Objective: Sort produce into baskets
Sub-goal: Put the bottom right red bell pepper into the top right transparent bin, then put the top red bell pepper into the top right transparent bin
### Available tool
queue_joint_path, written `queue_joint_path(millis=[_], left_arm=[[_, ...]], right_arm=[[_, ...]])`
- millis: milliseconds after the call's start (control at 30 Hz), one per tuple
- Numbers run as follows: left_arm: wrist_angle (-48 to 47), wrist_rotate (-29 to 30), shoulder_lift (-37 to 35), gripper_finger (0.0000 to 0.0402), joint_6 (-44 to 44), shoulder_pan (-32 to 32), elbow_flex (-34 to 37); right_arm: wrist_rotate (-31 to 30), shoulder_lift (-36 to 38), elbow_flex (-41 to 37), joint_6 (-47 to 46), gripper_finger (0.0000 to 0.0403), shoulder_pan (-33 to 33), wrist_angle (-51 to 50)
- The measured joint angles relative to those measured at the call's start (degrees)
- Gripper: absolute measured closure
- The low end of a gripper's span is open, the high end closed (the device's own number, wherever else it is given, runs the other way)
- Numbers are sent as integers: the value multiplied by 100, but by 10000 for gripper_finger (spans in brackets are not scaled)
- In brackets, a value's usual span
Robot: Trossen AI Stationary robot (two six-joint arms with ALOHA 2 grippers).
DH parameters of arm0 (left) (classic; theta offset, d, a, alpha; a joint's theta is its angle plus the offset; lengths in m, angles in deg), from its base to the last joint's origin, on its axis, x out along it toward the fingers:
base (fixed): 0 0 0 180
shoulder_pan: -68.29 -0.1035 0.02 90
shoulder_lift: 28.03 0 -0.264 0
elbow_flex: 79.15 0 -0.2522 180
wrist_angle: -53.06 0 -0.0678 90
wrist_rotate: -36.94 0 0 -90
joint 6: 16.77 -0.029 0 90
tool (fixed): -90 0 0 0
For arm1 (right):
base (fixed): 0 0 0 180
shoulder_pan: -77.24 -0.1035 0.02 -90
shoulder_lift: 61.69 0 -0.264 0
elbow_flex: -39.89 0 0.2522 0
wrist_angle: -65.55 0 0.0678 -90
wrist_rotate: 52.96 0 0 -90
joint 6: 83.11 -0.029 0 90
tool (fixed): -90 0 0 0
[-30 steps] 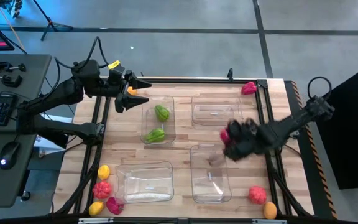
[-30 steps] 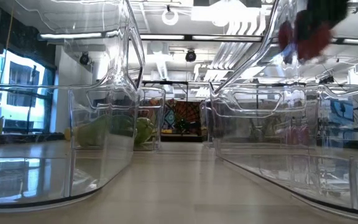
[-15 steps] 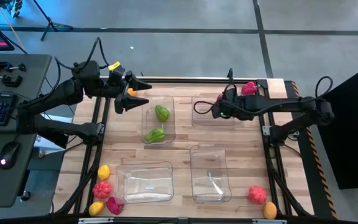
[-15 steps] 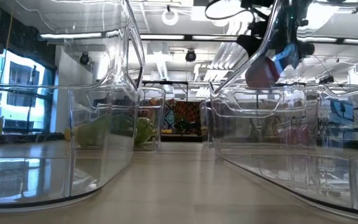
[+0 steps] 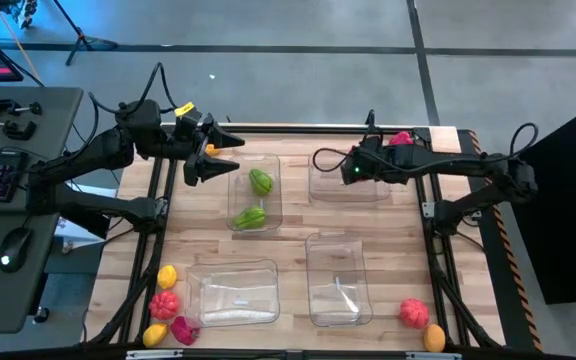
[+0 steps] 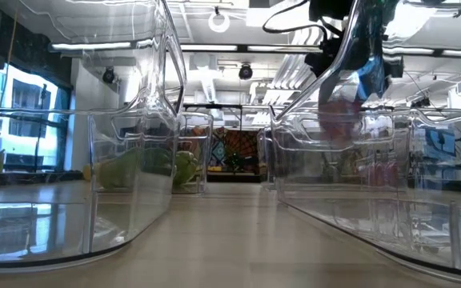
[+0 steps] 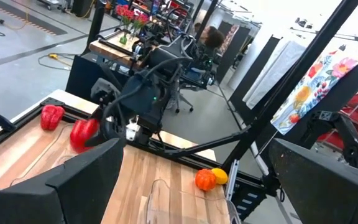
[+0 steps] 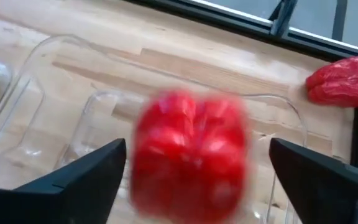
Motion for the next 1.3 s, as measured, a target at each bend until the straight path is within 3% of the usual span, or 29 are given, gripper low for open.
queue_joint_path(millis=[300,467,567,700,867,1067,1300], left_arm=[[0,15,0,11,65,0,0],[-13,278,0,11,476,0,0],[-15,284,11,11,450,-4,0],[-14,330,27,11,631,-9,-2],[64,555,221,11,499,-75,-7],[296,801,761,11,779,-760,-8],[260,-6,1719,11,463,-1929,-671]], right_arm=[[281,0,0,-72,43,94,124],[279,0,0,-653,43,92,120],[76,2,0,-1566,43,188,-2],[-220,2,0,-2423,43,651,-168],[-445,0,-1,-2693,43,1543,-243],[-127,-37,-497,-2668,43,2506,386],[129,-37,-1120,-2435,43,3140,1295]])
